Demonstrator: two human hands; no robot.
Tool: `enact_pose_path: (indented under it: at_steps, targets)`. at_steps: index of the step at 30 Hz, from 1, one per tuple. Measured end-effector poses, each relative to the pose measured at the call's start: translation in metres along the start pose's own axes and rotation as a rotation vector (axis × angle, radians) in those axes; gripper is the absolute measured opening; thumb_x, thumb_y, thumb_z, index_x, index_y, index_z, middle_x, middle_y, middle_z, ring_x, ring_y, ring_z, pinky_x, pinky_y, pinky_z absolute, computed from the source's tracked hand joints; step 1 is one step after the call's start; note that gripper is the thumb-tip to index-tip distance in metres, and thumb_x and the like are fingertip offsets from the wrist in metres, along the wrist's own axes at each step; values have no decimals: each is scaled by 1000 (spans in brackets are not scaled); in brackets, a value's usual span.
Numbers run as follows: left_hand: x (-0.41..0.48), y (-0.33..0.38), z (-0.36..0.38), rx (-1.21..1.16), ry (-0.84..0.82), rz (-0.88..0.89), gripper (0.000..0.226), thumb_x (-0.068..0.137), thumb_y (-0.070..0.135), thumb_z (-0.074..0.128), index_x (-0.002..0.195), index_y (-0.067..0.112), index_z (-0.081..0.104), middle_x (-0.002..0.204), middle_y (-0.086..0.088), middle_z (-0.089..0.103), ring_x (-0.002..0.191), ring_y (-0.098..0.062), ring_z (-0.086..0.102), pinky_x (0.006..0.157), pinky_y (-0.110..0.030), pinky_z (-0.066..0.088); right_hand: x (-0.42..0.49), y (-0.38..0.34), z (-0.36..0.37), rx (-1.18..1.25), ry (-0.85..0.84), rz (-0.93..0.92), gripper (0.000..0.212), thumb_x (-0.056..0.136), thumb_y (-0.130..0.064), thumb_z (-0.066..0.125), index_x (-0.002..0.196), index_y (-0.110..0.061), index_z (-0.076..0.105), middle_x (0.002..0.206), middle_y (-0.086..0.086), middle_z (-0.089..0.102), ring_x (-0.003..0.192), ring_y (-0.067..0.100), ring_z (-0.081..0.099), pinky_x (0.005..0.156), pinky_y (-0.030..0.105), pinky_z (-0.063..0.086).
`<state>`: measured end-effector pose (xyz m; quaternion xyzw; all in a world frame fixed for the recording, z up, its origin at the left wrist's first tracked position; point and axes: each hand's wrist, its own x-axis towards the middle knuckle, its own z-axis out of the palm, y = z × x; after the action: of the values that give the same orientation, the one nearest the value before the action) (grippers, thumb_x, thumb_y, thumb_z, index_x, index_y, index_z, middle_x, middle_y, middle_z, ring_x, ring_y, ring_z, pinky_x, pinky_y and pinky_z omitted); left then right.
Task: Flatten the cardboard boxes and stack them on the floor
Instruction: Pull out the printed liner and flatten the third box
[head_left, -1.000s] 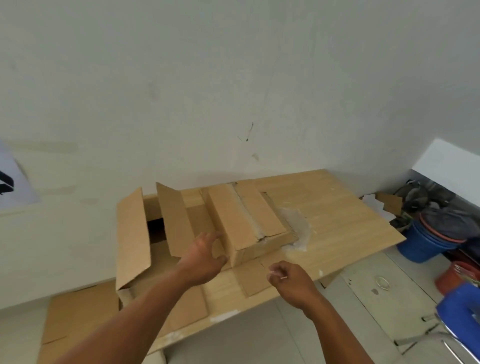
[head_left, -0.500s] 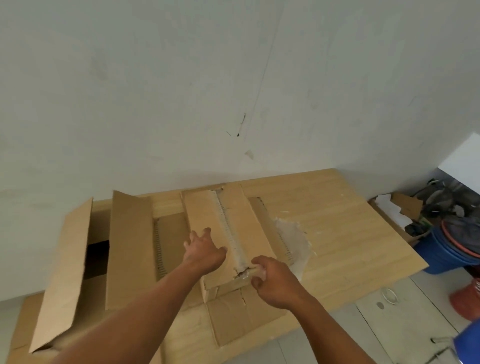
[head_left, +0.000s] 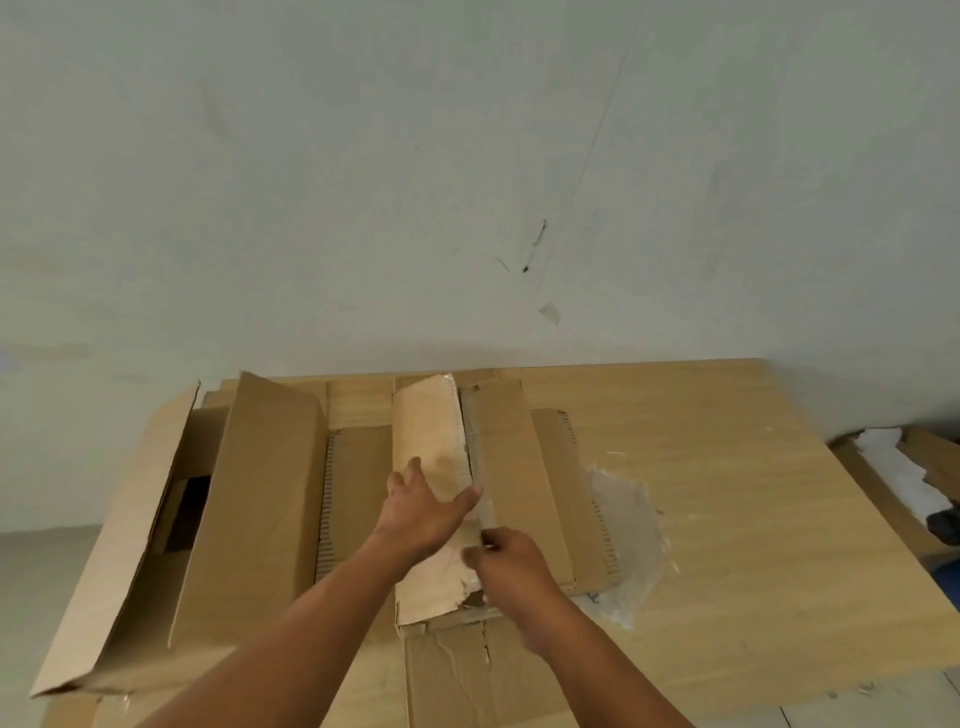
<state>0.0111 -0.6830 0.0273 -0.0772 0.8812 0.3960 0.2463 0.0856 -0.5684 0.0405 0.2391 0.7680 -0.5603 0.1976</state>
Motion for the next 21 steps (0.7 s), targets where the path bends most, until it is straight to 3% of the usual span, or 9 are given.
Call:
enact_pose_path:
  at_steps: [3, 5, 7, 10, 13, 15, 18, 21]
  targets:
    - [-1, 5, -3, -63, 33, -32, 102, 79, 60, 70, 156, 17, 17, 152, -13, 33, 136, -33, 41, 105, -43, 42, -4, -11, 5, -138, -170, -161, 20, 93, -26, 49, 100, -22, 67, 91, 2, 72, 72, 11, 61, 63, 28, 46]
    - [-2, 5, -8, -89, 45, -62, 85, 85, 30, 68, 154, 21, 20, 148, -12, 38, 127, -28, 46, 105, -42, 45, 1, -12, 3, -308, -242, -271, 24, 92, -25, 43, 101, -20, 64, 94, 6, 67, 75, 13, 56, 68, 33, 43]
    - [-4, 4, -12, -110, 33, -93, 84, 82, 5, 52, 155, 25, 17, 152, -12, 37, 127, -28, 45, 105, -43, 46, 14, -11, -6, -556, -274, -403, 34, 95, -24, 37, 116, -22, 63, 108, 7, 58, 93, 18, 54, 82, 34, 44]
    - [-8, 5, -16, -110, 56, -118, 85, 84, -3, 40, 158, 27, 12, 157, -11, 34, 137, -32, 41, 109, -44, 43, 38, -6, -24, -1090, -248, -583, 47, 94, -31, 35, 135, -23, 57, 138, 11, 44, 125, 33, 40, 103, 42, 38]
    - [-9, 4, -13, -123, 91, -121, 83, 85, -3, 37, 158, 29, 13, 158, -9, 34, 140, -31, 38, 112, -44, 40, 57, 1, -35, -1494, -320, -673, 50, 93, -37, 41, 132, -14, 60, 162, 12, 17, 149, 37, 11, 119, 52, 13]
    - [-9, 3, -12, -140, 102, -127, 83, 85, -3, 38, 158, 30, 14, 158, -9, 35, 140, -30, 38, 113, -45, 39, 63, 1, -40, -1621, -343, -714, 51, 96, -39, 39, 136, -13, 57, 166, 11, 6, 153, 34, -4, 121, 56, -6]
    - [-9, 1, -13, -151, 111, -132, 83, 83, -2, 39, 157, 29, 18, 155, -8, 39, 138, -29, 41, 112, -44, 40, 58, -9, -55, -1549, -245, -805, 43, 99, -35, 40, 128, -14, 63, 162, 15, 22, 153, 32, 3, 120, 57, -11]
    - [-8, -1, -13, -169, 111, -142, 86, 83, -5, 42, 157, 30, 19, 156, -7, 38, 140, -28, 38, 114, -44, 38, 47, -25, -85, -1397, -29, -831, 24, 96, -26, 51, 103, -16, 71, 139, 10, 55, 146, 29, 30, 122, 59, -1]
